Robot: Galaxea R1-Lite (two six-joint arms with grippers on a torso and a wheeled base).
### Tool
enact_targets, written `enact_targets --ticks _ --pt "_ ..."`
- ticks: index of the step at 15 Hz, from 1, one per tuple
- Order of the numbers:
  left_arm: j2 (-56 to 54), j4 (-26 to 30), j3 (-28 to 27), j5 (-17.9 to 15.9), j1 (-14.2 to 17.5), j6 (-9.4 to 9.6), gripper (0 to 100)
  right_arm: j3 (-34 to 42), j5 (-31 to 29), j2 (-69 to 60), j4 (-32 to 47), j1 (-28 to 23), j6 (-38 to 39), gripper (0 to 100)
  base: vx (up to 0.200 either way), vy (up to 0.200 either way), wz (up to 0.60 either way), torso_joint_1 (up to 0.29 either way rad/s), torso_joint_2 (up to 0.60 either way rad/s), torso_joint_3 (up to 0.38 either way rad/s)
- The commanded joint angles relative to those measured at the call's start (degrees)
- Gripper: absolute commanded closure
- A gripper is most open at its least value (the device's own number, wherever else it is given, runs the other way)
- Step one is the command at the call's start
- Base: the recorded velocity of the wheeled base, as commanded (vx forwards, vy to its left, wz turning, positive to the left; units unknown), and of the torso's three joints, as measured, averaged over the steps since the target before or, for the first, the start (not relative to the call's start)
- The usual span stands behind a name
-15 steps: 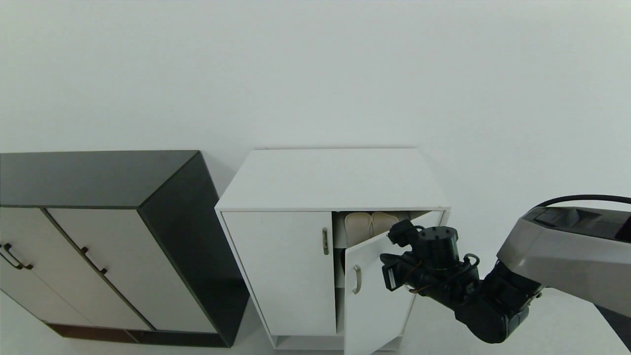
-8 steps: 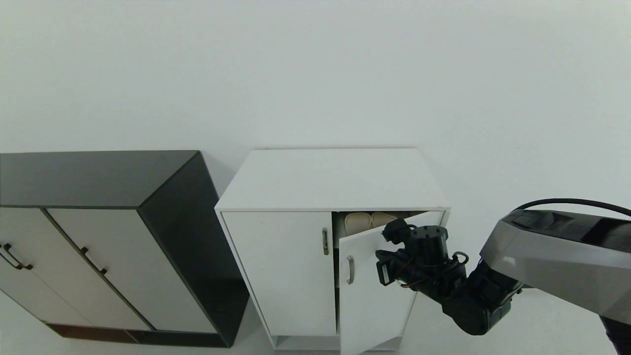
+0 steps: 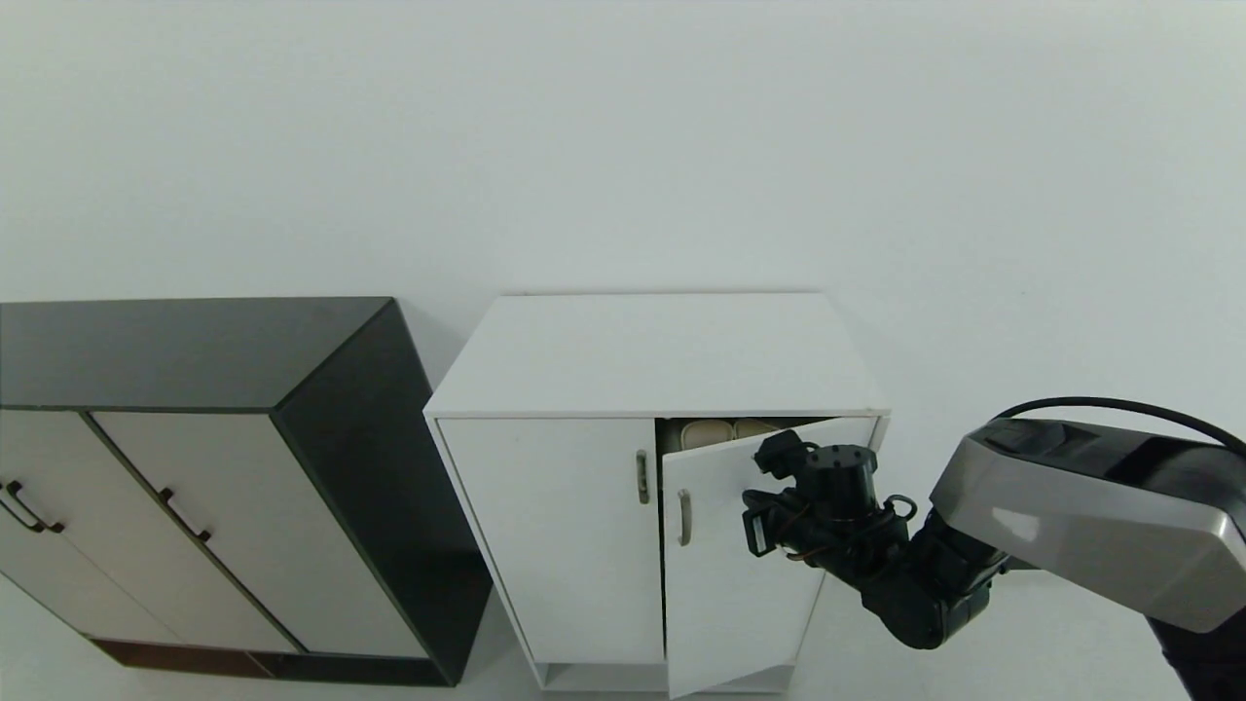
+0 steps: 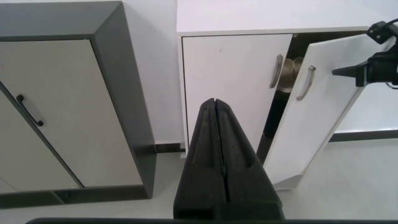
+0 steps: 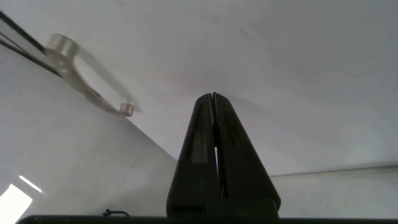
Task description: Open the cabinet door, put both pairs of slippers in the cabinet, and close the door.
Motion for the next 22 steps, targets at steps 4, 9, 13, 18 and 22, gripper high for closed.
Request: enact_targets --ticks 4,9,13,18,22 --pt "0.07 -0.01 0.0 0.01 0.01 0.04 100 -4.49 -0.01 4.35 0.07 -1.69 0.02 100 0.0 0.0 0.0 0.0 0.0 0.0" --pt "0.07 -0.01 0.0 0.01 0.01 0.04 100 -7.74 -0.01 5.93 1.56 -3.19 0.02 100 0.0 0.0 0.0 0.0 0.0 0.0" --pt "0.07 -0.01 0.0 0.01 0.01 -0.05 100 -10.55 -0.01 8.22 1.83 -4.59 0.02 100 0.0 0.0 0.0 0.0 0.0 0.0" --pt "0.07 -0.01 0.0 -0.08 0.01 0.04 100 -10.55 -0.01 8.57 1.83 -4.77 0.02 100 0.0 0.0 0.0 0.0 0.0 0.0" --pt "0.07 -0.01 0.0 -0.17 0.01 0.04 100 -5.81 -0.01 4.79 1.21 -4.42 1.78 100 0.0 0.0 0.0 0.0 0.0 0.0"
